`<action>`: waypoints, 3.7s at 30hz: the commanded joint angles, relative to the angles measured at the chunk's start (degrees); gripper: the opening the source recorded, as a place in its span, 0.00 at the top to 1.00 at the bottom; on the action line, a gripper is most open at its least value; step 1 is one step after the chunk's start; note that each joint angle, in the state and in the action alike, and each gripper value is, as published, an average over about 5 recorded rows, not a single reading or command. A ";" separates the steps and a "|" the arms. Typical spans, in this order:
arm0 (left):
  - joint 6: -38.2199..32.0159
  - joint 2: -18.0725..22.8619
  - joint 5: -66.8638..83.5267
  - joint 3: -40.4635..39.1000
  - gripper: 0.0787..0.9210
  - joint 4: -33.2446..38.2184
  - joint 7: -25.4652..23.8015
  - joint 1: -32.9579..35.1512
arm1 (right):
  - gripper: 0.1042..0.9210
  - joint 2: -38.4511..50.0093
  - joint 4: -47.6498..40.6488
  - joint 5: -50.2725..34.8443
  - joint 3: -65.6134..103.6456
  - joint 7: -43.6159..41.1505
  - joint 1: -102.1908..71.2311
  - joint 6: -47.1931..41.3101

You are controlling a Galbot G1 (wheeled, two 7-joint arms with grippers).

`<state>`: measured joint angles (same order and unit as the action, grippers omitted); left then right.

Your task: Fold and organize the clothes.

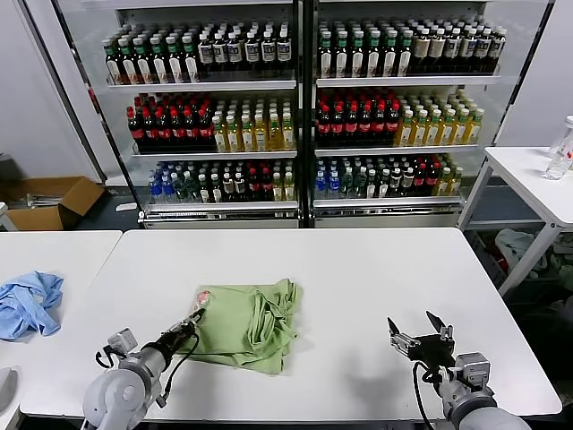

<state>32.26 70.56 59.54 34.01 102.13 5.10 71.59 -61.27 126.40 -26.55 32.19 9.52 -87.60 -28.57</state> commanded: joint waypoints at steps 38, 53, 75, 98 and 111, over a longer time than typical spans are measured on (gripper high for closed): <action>-2.51 23.09 -14.48 -29.00 0.98 -0.95 14.15 -18.20 | 0.12 2.88 -2.35 -0.70 -0.30 -0.89 7.62 2.52; -17.41 17.89 -47.07 -30.62 0.72 -2.33 5.31 -13.37 | 0.12 4.53 -8.52 -5.86 -11.56 2.40 19.60 0.47; -18.73 4.37 -35.57 -3.61 0.12 8.53 7.07 -0.08 | 0.12 -13.23 -41.80 -17.77 -41.20 14.29 49.02 -4.73; -19.30 3.93 -35.92 -5.20 0.12 8.42 6.95 1.12 | 0.86 3.69 -34.93 -12.15 -34.08 7.60 46.51 -4.43; -18.60 5.40 -38.93 -8.61 0.12 11.62 6.51 3.94 | 0.86 4.02 -25.48 8.58 -24.18 6.01 34.69 13.27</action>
<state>13.15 75.96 21.95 26.63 111.47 11.71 74.07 -59.29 92.58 -32.06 0.25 15.38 -43.97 -28.25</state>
